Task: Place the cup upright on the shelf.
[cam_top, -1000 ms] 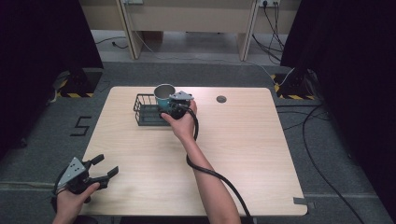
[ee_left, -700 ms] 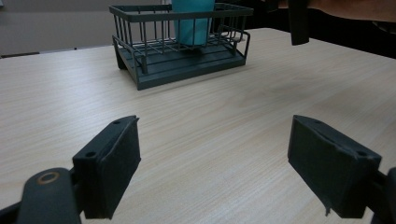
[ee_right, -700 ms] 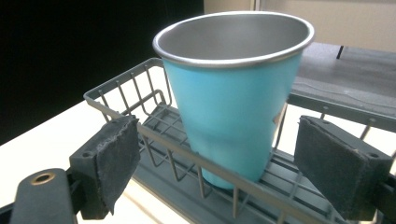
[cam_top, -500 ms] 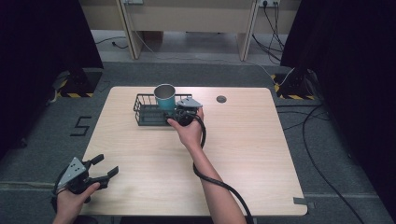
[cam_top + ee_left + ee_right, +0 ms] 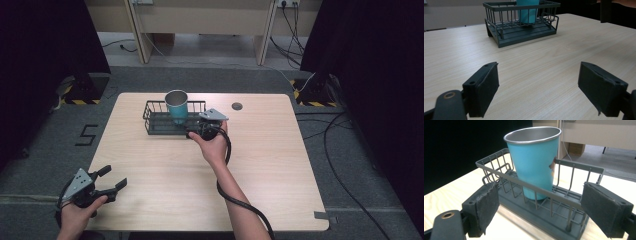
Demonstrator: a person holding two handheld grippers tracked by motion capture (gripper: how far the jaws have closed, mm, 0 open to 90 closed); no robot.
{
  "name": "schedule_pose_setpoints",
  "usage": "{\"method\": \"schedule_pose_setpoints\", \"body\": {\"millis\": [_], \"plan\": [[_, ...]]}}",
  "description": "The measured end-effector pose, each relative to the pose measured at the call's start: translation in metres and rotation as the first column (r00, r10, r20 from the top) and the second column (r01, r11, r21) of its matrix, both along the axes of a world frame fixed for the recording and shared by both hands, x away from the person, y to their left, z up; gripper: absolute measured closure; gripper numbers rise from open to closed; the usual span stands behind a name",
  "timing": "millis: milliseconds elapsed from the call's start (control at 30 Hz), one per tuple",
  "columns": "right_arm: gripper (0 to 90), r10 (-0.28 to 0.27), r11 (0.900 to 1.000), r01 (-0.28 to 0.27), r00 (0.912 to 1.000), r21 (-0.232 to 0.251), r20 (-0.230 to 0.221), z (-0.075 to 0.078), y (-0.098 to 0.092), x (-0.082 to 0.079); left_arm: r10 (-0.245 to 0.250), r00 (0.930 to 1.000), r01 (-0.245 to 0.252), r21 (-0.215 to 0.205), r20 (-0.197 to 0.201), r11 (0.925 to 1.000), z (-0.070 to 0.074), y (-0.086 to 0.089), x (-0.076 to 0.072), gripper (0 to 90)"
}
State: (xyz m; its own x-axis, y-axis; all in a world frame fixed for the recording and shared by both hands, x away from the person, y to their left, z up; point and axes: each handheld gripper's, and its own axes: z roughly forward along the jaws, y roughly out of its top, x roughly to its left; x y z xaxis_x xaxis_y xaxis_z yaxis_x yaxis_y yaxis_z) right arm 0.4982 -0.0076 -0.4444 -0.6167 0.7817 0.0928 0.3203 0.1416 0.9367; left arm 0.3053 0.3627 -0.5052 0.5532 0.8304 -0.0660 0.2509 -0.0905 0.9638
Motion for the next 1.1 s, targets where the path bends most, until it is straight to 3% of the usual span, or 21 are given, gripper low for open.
{"method": "schedule_pose_setpoints", "body": {"millis": [400, 1100], "plan": [[16.9, 0.027, 1.0, -0.027, 0.9995, 0.003, -0.017, 0.0, -0.014, -0.013, -0.001, 1.0, 0.001, 0.006, 0.0, 1.0, 0.0, 0.0, 0.0, 16.2], [16.8, 0.014, 1.0, -0.014, 0.9998, -0.019, -0.015, -0.003, -0.049, -0.033, -0.001, 1.0, 0.001, 0.012, -0.001, 0.9999, 0.0, 0.0, 0.0, 16.2]]}}
